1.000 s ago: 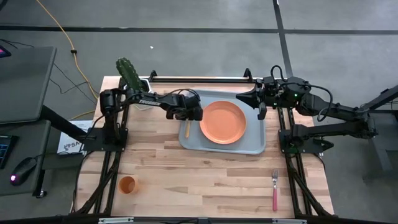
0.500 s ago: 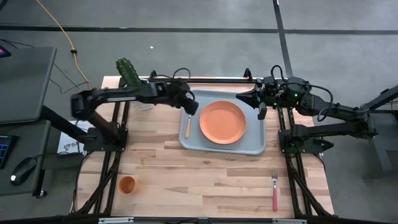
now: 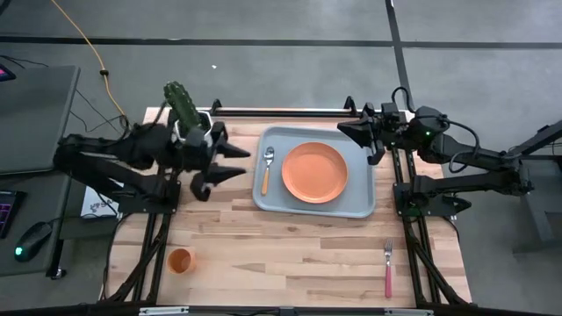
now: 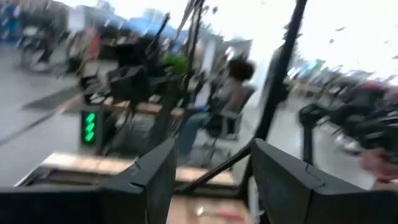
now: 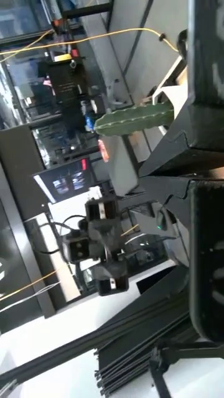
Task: Pick and place plate/cup/fork/spoon on tray
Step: Put the pink fork to the left of the orange plate on the gray serving tray
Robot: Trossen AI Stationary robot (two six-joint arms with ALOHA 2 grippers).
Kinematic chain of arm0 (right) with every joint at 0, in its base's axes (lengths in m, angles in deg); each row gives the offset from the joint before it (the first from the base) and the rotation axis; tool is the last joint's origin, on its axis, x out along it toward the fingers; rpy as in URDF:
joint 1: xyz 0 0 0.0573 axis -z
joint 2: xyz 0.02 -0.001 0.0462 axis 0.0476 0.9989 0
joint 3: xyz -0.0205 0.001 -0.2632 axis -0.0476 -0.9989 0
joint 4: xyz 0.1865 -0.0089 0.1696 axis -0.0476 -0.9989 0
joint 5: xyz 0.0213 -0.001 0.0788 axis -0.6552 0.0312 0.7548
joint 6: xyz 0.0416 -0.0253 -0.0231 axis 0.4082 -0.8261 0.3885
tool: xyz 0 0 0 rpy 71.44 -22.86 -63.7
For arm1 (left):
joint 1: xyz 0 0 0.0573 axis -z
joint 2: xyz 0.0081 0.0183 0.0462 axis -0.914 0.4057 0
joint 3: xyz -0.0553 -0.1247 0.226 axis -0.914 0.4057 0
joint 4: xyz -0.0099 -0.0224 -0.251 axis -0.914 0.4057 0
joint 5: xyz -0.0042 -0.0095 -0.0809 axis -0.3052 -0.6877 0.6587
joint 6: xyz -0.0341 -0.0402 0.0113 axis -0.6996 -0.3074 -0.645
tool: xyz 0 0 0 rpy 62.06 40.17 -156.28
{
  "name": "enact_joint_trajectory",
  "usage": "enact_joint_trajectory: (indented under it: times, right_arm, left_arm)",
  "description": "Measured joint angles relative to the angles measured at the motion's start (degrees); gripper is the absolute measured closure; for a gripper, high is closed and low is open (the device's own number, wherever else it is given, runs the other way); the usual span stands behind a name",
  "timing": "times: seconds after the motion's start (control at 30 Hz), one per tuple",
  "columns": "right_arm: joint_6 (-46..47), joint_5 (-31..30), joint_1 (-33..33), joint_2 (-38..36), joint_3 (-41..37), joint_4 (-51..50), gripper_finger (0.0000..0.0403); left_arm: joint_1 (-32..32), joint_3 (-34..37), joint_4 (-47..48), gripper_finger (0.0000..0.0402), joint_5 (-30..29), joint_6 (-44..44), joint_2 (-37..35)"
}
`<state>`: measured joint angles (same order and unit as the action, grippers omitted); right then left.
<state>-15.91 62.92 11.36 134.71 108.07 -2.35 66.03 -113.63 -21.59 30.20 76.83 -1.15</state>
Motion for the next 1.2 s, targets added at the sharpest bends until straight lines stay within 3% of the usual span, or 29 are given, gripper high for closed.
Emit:
enact_joint_trajectory:
  times: [0.17,0.27,0.9,1.03,1.2]
  right_arm:
    - [0.22,-0.14,0.0,0.0,0.0,0.04,0.0402]
    - [0.48,-0.18,0.0,-0.02,0.0,0.08,0.0402]
    - [1.36,-1.93,0.0,-0.01,0.0,-1.79,0.0399]
    - [1.62,-3.34,0.0,0.0,0.0,-3.51,0.0363]
    - [1.95,-6.22,0.0,0.0,0.0,-5.32,0.0272]
  left_arm:
    - [1.87,11.98,-10.86,0.0208,-5.35,-2.78,-5.74]
    - [1.19,15.74,-14.43,0.0208,-5.14,-4.89,-7.5]
    - [0.64,16.28,-13.89,0.0208,-4.39,-1.75,-8.3]
    - [0.64,16.28,-13.82,0.0208,-4.39,-1.72,-8.3]
    - [0.64,16.28,-13.81,0.0208,-4.39,-1.73,-8.3]
